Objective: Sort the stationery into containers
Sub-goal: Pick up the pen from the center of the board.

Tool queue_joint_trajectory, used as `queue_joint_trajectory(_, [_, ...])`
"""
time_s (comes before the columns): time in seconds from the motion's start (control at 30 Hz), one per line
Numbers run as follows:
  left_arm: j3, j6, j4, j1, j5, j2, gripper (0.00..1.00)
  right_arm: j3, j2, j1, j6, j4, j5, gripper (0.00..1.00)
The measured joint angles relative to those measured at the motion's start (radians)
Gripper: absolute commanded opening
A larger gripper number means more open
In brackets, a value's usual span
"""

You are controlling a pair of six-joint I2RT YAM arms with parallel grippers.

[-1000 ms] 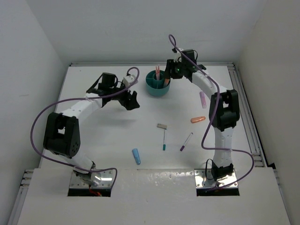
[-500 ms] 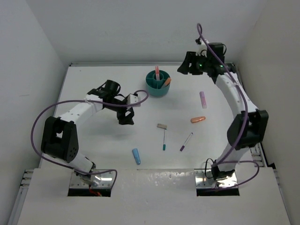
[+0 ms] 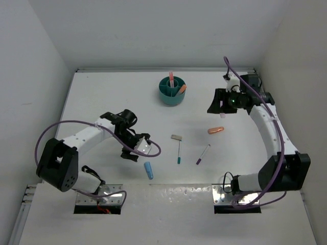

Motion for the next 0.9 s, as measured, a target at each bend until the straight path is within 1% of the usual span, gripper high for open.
queue_joint_trajectory(0.13, [-0.027,0.04,0.001,-0.043,-0.027,-0.026,0.82,-0.064,-0.082,-0.03,-0.053,-0.099,0.031,0.63])
queue_joint_trajectory(0.27, [-0.034,0.066,0.033,-0.094,-0.058,-0.026,0.82,-0.117,-0.129,-0.031,-0.086,-0.142,0.05,0.63])
queue_joint_trajectory(0.43, [-0.055,0.066,0.094,-0.166,-0.096,-0.026,0.82,-0.158,-0.14,-0.044,-0.108,-0.159,0.095,0.61])
queue_joint_trajectory(0.53, [-0.056,0.044,0.133,-0.183,-0.101,-0.026,0.82,-0.149,-0.114,-0.055,-0.113,-0.137,0.156,0.59])
queue_joint_trajectory(0.6, [-0.056,0.015,0.162,-0.185,-0.104,-0.026,0.81,-0.1,-0.044,-0.059,-0.119,-0.132,0.196,0.58])
queue_joint_trajectory(0.7, [-0.049,-0.031,0.183,-0.185,-0.1,-0.024,0.82,0.06,0.145,-0.071,-0.132,-0.123,0.233,0.56])
queue_joint_trajectory(0.77, [-0.036,-0.074,0.196,-0.176,-0.089,-0.023,0.84,0.189,0.301,-0.086,-0.14,-0.098,0.251,0.56])
queue_joint_trajectory(0.9, [-0.025,-0.185,0.266,-0.145,-0.071,-0.023,0.85,0.349,0.52,-0.1,-0.154,-0.061,0.287,0.57])
